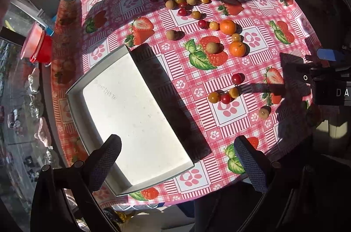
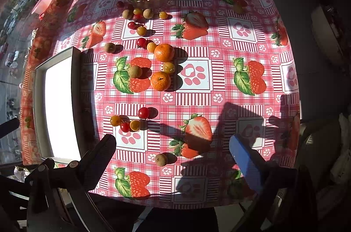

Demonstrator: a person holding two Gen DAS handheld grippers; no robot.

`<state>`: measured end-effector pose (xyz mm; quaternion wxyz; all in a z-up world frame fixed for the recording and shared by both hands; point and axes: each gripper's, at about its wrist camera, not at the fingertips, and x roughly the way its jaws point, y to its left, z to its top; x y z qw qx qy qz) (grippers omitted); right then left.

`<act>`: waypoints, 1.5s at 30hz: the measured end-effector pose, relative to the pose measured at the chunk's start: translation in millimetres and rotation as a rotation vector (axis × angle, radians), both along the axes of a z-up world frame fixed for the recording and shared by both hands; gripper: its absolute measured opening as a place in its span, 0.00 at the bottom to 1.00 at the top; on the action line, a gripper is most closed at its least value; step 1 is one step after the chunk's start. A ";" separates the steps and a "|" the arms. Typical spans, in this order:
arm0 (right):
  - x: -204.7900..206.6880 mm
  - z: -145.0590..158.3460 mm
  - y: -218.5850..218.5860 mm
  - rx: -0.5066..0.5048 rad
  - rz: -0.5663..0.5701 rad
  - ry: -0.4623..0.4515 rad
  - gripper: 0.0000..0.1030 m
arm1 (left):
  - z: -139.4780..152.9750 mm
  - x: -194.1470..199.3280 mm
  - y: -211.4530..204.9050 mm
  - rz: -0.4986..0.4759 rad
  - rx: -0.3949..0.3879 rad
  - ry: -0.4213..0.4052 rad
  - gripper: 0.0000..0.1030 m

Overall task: Organize fruits
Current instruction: 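Move both grippers toward the scattered fruit beside the white tray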

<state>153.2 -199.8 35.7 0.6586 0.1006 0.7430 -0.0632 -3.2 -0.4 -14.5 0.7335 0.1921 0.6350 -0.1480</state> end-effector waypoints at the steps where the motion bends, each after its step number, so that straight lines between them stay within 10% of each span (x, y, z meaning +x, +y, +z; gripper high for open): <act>1: -0.8 -0.3 0.5 0.001 0.000 0.000 1.00 | -2.3 0.5 0.1 -0.006 -0.036 0.009 1.00; 33: -46.3 -46.4 11.1 0.038 0.023 0.123 1.00 | -66.5 9.4 -9.5 0.051 -0.081 0.121 1.00; 45: -84.7 -82.0 13.7 0.048 0.005 0.170 1.00 | -103.1 9.0 -43.3 -0.083 -0.099 0.034 1.00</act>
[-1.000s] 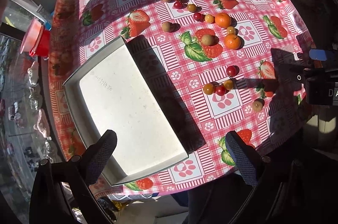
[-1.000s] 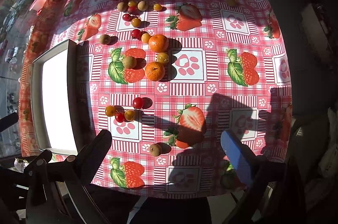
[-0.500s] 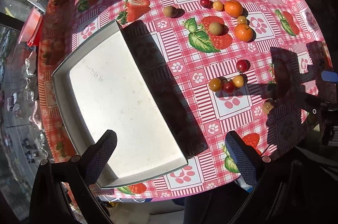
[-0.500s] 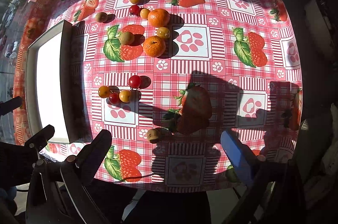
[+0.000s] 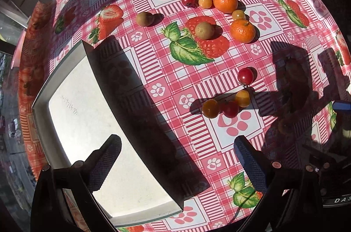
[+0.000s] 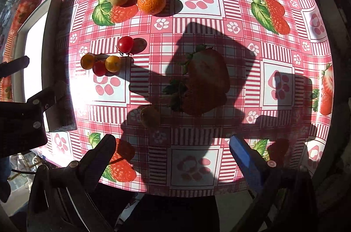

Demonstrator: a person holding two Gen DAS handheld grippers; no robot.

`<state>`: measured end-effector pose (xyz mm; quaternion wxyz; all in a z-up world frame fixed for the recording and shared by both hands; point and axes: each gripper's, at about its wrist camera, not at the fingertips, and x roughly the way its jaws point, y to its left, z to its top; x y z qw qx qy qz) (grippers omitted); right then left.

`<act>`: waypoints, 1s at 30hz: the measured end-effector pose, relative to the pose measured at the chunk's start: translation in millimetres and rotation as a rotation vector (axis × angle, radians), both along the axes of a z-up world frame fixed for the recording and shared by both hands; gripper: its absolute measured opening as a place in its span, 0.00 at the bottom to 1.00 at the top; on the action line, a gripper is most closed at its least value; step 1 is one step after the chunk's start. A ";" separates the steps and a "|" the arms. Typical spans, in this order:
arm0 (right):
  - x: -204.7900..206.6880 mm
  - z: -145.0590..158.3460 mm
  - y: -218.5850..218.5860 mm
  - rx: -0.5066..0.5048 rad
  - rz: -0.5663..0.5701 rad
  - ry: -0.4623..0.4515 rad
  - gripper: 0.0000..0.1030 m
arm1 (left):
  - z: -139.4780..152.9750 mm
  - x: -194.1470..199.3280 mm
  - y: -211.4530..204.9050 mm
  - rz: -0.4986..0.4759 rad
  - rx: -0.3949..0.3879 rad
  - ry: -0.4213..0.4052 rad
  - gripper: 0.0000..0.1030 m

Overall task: Organize fruits
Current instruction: 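Move both grippers toward the scattered fruit beside the white tray, then grasp a brown kiwi with the right gripper while the left gripper grasps a yellow cherry tomato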

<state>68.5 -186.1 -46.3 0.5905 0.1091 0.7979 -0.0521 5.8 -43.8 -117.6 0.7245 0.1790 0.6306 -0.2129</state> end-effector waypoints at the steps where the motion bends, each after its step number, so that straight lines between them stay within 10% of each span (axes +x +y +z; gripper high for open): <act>1: -2.5 -2.7 0.3 0.002 -0.002 0.002 1.00 | -2.8 -0.7 -2.1 -0.013 -0.003 -0.005 1.00; 10: -8.6 -25.2 16.5 0.000 0.042 -0.004 0.99 | -20.1 -4.5 -14.2 -0.097 -0.020 -0.036 1.00; 23: 2.2 -59.2 33.6 -0.008 0.067 -0.014 0.72 | -37.6 -11.3 -12.1 -0.128 -0.008 0.012 0.78; 27: 8.9 -62.4 39.5 -0.034 0.087 -0.032 0.40 | -33.2 -12.8 -13.9 -0.105 -0.024 0.022 0.71; 30: 14.7 -61.9 24.5 0.000 0.041 -0.035 0.26 | -27.0 -2.7 -23.0 -0.093 -0.046 0.021 0.48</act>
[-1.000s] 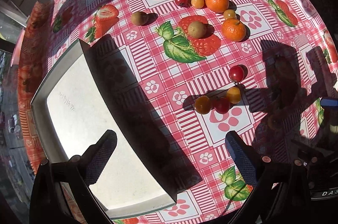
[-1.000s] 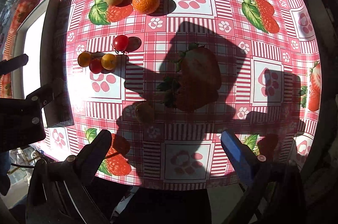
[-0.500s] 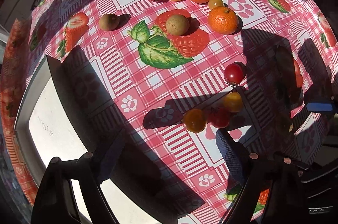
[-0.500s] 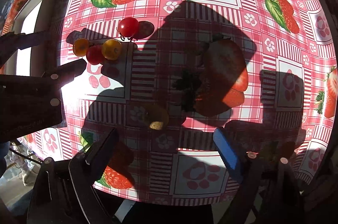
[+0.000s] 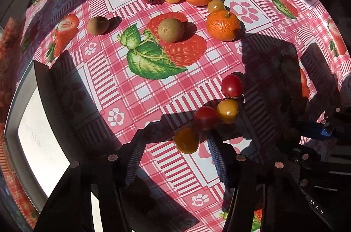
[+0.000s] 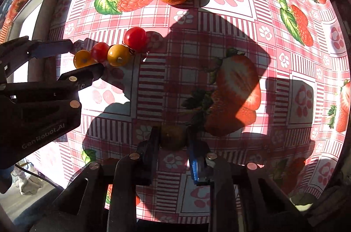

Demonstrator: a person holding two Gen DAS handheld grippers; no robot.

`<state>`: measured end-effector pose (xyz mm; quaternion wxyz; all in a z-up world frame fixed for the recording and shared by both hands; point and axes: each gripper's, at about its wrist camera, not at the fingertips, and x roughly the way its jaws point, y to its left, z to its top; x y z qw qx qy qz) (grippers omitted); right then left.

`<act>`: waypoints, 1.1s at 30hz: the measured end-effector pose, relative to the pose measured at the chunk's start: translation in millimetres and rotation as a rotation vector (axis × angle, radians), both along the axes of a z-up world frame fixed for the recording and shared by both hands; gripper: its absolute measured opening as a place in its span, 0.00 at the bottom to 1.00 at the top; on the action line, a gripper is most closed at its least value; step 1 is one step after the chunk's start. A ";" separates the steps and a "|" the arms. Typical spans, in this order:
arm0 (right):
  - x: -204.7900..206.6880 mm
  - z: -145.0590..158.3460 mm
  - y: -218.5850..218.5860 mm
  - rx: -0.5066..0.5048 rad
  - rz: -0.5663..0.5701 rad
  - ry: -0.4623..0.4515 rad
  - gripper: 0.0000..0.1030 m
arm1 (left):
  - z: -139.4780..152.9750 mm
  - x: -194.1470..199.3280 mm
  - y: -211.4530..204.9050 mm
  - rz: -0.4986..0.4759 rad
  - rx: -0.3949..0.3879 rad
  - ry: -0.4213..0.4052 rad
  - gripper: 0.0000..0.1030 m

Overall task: Organize fruits
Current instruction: 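Grasp a brown kiwi with the right gripper while the left gripper grasps a yellow cherry tomato, then carry both fruits over the white tray and open both grippers to drop them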

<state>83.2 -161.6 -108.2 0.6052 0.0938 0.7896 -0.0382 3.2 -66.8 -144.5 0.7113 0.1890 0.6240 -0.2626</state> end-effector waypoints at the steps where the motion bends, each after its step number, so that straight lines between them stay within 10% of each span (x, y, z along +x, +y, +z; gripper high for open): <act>1: 1.6 -1.3 -5.1 0.015 -0.024 0.000 0.26 | 1.6 2.6 -3.6 -0.002 -0.002 -0.001 0.34; 2: 3.5 -1.5 -10.0 0.021 -0.042 -0.001 0.26 | 3.7 2.3 -4.0 -0.001 -0.011 0.012 0.22; 18: 5.5 59.4 -51.4 0.108 -0.119 -0.063 0.26 | 58.7 10.0 77.0 0.179 -0.134 0.068 0.22; 33: 62.6 76.9 58.3 0.247 0.110 -0.132 0.26 | 52.4 4.2 166.1 0.421 -0.064 -0.010 0.22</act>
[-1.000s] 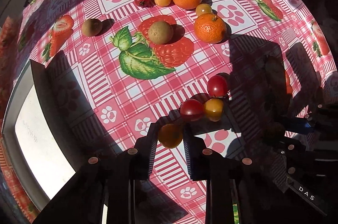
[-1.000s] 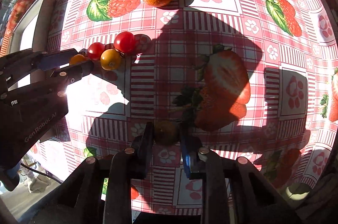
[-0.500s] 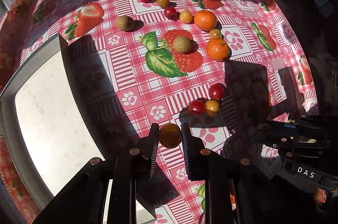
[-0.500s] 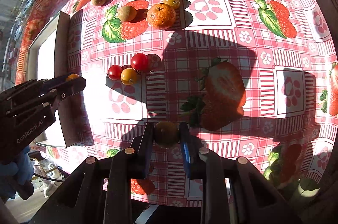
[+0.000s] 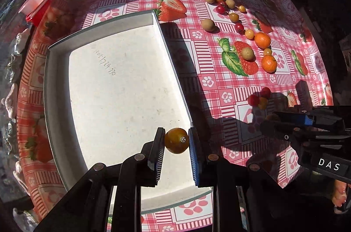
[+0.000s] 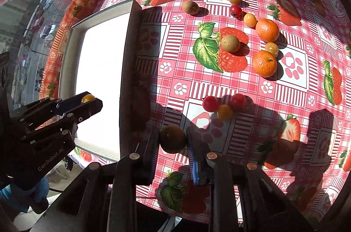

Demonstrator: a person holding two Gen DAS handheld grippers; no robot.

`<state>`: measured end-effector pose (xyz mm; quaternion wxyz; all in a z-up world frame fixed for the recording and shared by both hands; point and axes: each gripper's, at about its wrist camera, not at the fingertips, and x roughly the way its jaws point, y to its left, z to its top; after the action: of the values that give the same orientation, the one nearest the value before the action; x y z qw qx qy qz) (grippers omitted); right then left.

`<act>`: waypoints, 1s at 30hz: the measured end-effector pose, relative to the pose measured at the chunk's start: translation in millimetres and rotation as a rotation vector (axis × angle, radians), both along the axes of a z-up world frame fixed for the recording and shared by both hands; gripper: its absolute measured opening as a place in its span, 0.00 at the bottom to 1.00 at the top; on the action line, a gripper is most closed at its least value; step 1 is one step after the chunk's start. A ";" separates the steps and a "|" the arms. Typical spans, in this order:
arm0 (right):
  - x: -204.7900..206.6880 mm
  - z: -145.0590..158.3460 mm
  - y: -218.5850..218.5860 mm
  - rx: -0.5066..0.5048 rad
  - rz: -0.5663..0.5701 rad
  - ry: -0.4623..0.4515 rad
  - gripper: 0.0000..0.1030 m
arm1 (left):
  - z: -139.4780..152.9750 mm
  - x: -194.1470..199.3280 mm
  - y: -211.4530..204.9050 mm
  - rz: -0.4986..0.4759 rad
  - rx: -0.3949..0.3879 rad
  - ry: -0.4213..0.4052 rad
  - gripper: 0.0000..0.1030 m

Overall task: Organize fruits
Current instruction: 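Carry both fruits over the white tray and open both grippers to drop them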

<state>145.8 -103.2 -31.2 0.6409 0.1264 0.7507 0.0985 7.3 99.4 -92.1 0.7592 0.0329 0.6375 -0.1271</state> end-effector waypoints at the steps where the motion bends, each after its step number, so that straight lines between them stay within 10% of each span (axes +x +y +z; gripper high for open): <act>1: 3.2 1.4 11.2 0.012 0.022 -0.002 0.26 | -1.6 -1.8 7.3 0.016 0.007 0.003 0.22; 22: 11.5 -41.7 136.5 0.057 0.261 0.100 0.26 | -58.5 -25.4 81.8 0.165 0.133 0.114 0.25; 24: 12.1 -46.1 137.9 0.050 0.269 0.111 0.26 | -57.1 -27.3 81.7 0.163 0.149 0.103 0.41; 26: 12.6 -49.9 139.4 0.034 0.272 0.117 0.28 | -58.8 -26.1 80.2 0.172 0.225 0.093 0.79; 30: 16.2 -56.2 137.1 0.063 0.247 0.133 0.48 | -61.5 -27.6 73.3 0.140 0.232 0.097 0.81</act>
<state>161.9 33.9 -87.4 0.5683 0.0593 0.7980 0.1917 -20.2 172.6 -153.6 0.7256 0.0699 0.6846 -0.0006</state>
